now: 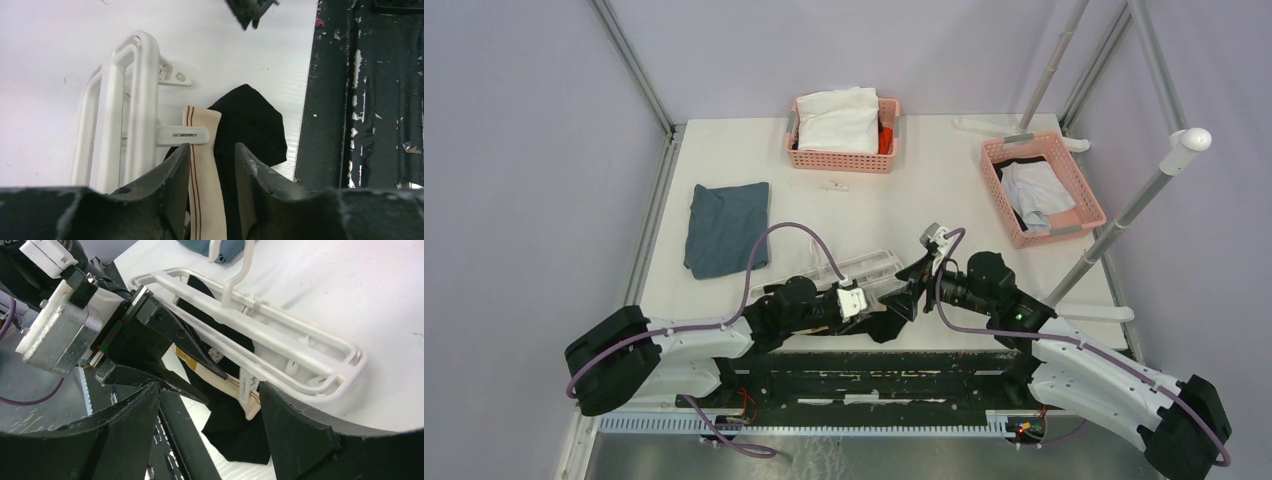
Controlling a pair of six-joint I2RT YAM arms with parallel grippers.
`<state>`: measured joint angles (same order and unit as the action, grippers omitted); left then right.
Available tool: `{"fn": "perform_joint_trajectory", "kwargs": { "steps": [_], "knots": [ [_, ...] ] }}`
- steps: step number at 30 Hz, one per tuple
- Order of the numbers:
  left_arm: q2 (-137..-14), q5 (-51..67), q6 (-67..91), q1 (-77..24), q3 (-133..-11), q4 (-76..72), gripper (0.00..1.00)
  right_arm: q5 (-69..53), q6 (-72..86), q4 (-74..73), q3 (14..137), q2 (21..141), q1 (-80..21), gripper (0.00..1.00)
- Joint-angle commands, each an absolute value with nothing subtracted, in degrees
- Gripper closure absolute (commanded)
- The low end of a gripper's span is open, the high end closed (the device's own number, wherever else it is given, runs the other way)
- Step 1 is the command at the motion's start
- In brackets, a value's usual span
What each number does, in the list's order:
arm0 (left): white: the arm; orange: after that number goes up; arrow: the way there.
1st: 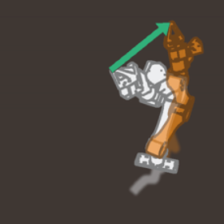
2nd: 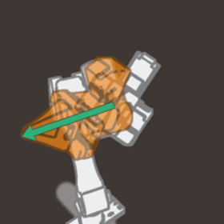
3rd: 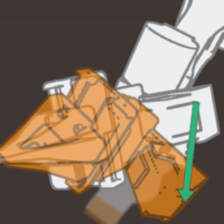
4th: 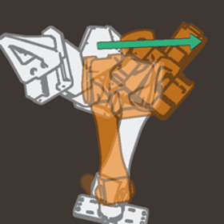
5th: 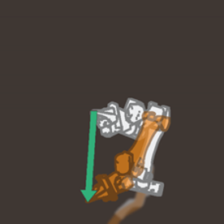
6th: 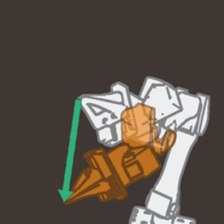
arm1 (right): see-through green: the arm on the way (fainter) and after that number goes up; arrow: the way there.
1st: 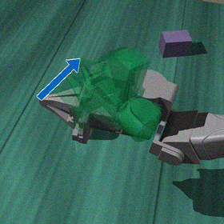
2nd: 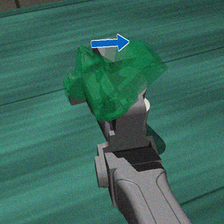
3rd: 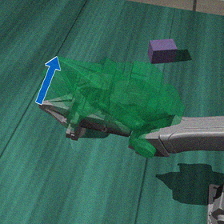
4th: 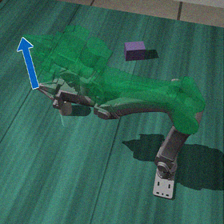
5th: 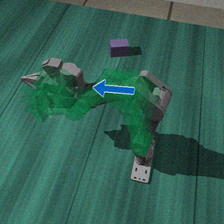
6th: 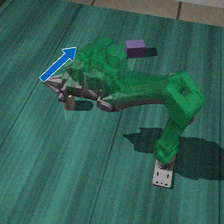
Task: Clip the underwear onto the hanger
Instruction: Clamp the underwear onto the hanger, then pick up the hanger at the center of the board.
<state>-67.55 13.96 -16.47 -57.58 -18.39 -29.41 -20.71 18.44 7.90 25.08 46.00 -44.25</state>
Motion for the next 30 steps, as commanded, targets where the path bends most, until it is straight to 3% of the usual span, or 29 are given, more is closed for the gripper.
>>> {"fn": "perform_joint_trajectory", "kwargs": {
  "steps": [1, 3, 10, 13, 18, 23, 30],
  "knots": [
    [-66.0, 11.9, -13.6, -57.3, -17.3, -34.9, 0.53, -17.1, 19.4, 5.5, 28.6, 43.9, -44.4, 0.2],
    [-64.3, 12.1, -12.5, -57.3, -16.7, -34.4, 0.47, -15.1, 19.9, 3.1, 29.3, 43.1, -44.5, 0.19],
    [-51.1, 9.4, 0.3, -57.4, -14.7, -32.4, 0.39, -6.3, 21.8, -3.2, 30.8, 39.4, -44.4, 0.17],
    [-43.4, -1.0, 11.6, -57.4, -15.3, -26.4, 0.38, -0.3, 22.8, -6.6, 31.5, 38.3, -44.4, 0.16],
    [-34.6, -20.8, 27.6, -57.4, -23.0, -4.4, 0.36, 4.5, 22.1, -10.9, 32.4, 39.5, -44.4, 0.16],
    [-34.8, -32.3, 38.3, -57.4, -30.9, 12.5, 0.37, 4.8, 23.0, -10.8, 32.3, 41.3, -44.4, 0.16],
    [-46.0, -35.2, 41.3, -57.4, -37.8, 22.2, 0.39, 5.2, 23.5, -9.6, 31.7, 42.5, -44.4, 0.16]
  ]
}}
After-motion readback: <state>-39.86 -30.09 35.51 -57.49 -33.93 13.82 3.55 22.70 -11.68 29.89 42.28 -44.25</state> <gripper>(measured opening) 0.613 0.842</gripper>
